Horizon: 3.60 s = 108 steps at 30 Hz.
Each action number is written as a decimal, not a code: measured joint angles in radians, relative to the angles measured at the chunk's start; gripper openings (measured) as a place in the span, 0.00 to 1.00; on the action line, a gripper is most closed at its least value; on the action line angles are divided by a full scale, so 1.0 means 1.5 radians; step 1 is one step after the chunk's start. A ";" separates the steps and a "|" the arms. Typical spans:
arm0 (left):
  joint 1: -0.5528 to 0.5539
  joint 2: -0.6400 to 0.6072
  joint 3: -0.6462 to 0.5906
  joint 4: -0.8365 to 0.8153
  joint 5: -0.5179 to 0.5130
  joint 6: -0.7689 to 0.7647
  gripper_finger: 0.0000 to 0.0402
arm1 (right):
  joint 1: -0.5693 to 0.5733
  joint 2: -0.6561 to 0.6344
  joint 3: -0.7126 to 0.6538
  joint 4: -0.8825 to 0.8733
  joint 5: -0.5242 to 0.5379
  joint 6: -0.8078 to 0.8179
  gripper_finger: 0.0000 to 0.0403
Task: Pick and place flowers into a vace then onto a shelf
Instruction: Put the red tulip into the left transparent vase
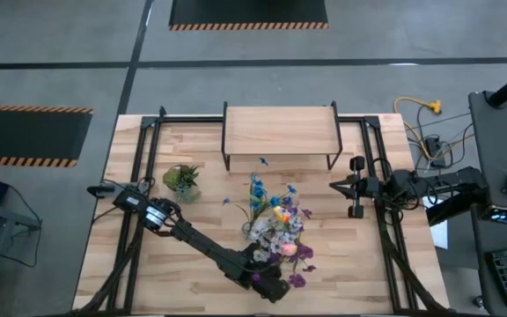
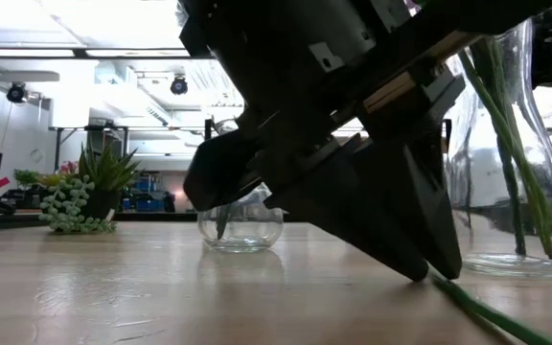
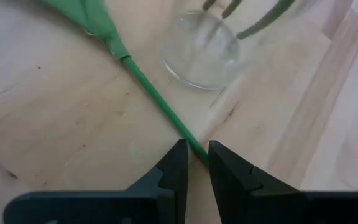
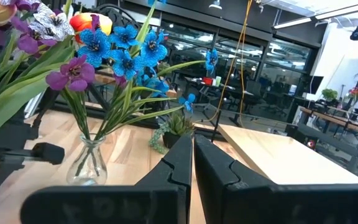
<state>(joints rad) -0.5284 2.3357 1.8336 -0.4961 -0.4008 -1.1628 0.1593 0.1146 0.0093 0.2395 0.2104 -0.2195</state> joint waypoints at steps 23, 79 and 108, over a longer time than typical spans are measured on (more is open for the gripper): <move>0.003 0.010 0.001 0.035 0.020 0.002 0.44 | 0.000 0.000 0.000 0.000 0.000 -0.001 0.02; -0.023 -0.050 -0.004 -0.320 0.194 -0.107 0.00 | 0.000 0.000 0.000 -0.003 0.000 0.000 0.02; -0.084 -0.077 -0.011 -0.440 0.237 -0.164 0.00 | 0.000 0.000 0.000 -0.003 0.000 0.007 0.02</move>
<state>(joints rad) -0.6548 2.2204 1.8172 -1.1554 -0.0455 -1.4086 0.1590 0.1150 0.0097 0.2352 0.2104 -0.2089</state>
